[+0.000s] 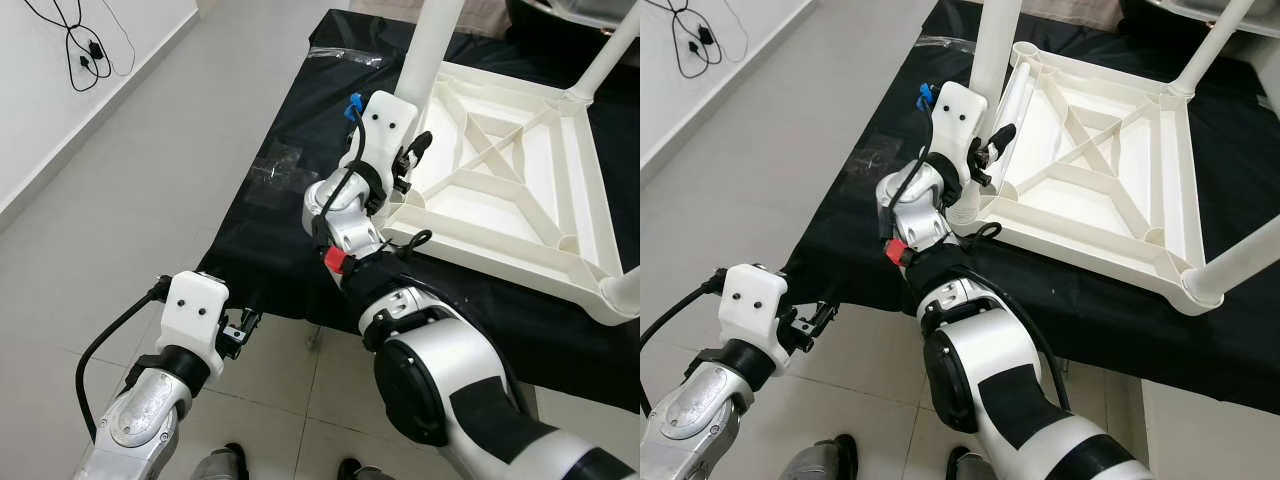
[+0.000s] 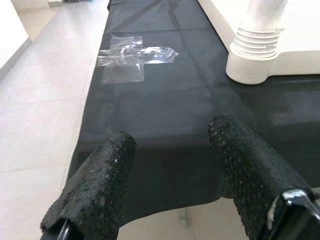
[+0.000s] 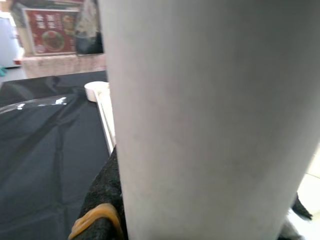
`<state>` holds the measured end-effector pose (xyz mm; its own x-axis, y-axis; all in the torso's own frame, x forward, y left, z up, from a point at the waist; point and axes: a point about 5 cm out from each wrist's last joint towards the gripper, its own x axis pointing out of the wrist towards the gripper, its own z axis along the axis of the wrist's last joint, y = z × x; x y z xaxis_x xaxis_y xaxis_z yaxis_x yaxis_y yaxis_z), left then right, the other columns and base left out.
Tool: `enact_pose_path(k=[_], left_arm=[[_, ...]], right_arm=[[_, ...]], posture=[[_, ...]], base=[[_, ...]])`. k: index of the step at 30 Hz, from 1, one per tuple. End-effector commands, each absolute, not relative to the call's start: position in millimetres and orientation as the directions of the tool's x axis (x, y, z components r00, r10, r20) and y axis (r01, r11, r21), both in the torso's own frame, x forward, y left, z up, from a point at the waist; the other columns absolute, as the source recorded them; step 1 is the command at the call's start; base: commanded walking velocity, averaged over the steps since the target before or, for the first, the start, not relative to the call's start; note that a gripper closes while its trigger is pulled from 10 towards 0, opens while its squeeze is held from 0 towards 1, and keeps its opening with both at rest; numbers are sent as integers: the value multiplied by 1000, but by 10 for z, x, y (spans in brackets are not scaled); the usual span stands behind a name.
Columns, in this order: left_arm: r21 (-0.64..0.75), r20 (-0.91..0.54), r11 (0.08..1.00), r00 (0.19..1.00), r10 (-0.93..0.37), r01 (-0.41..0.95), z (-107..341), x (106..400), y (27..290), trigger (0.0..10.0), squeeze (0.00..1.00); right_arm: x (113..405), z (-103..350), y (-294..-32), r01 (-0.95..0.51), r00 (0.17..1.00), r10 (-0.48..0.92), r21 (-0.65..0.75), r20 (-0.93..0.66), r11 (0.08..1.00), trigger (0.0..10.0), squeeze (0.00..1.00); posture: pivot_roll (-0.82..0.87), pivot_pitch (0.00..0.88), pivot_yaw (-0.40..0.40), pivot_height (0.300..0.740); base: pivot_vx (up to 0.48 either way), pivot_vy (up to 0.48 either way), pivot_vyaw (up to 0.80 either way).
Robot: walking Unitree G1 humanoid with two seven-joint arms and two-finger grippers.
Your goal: Building children table
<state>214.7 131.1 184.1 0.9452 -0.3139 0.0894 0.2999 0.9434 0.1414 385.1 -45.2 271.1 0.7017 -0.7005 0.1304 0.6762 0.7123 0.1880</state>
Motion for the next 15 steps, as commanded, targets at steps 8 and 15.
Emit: enact_pose_path(k=[8,15], left_arm=[[142,58,942,948,-313,303,1769,2113,1314,10000,0],[143,54,943,949,-310,300,1755,2114,1330,10000,0]], right_arm=[[3837,2275,-585,768,640,-767,66,-46,637,10000,0],[3843,2226,-640,777,629,-773,68,-76,626,10000,0]], posture=[[153,246,-86,740],[148,237,-84,740]], base=[[0,0,0],[0,0,0]])
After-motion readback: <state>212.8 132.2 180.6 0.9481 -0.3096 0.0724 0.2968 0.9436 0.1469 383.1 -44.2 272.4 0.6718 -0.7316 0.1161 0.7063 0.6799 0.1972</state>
